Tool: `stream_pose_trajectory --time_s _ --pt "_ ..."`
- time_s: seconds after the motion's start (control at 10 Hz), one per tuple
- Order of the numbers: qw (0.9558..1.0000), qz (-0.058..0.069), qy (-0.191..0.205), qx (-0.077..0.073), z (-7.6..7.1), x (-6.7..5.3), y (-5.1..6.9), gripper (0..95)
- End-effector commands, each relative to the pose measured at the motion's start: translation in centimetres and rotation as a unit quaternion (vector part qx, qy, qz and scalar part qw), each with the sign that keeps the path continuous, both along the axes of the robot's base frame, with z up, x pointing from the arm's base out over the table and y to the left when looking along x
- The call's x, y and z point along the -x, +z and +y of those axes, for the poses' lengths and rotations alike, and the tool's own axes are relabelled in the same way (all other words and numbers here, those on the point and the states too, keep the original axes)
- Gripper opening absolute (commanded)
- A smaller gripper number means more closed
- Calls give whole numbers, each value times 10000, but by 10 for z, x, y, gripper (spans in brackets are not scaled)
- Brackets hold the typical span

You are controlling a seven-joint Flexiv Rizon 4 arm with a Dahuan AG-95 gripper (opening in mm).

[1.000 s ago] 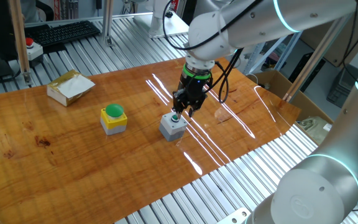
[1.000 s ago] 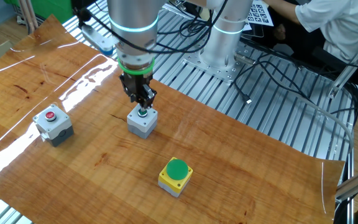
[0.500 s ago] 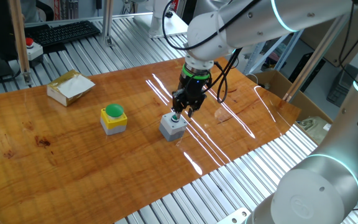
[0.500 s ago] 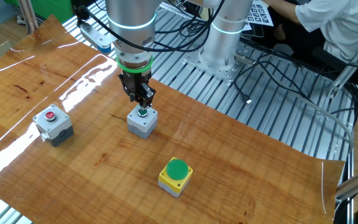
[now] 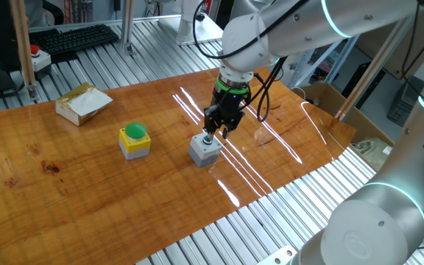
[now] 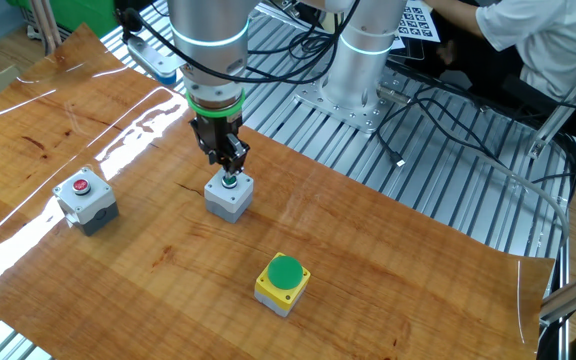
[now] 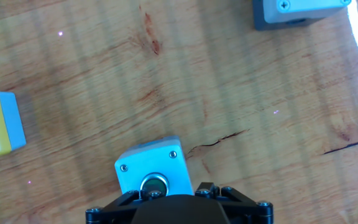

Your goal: Press three buttons from left to right in sequence

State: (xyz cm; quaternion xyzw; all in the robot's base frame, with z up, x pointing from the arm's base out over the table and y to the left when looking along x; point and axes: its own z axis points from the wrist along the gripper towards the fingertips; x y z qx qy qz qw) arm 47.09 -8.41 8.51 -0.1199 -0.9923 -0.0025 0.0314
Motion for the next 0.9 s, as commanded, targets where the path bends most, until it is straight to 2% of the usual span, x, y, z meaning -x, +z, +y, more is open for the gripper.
stream_pose_trajectory --time_s 0.1,0.7,0.9 --pt "10000 -7 -26 1 1 -1 -3 380" --pt "10000 14 -44 5 5 -4 -11 380" --pt "10000 41 -11 18 2 0 -3 380"
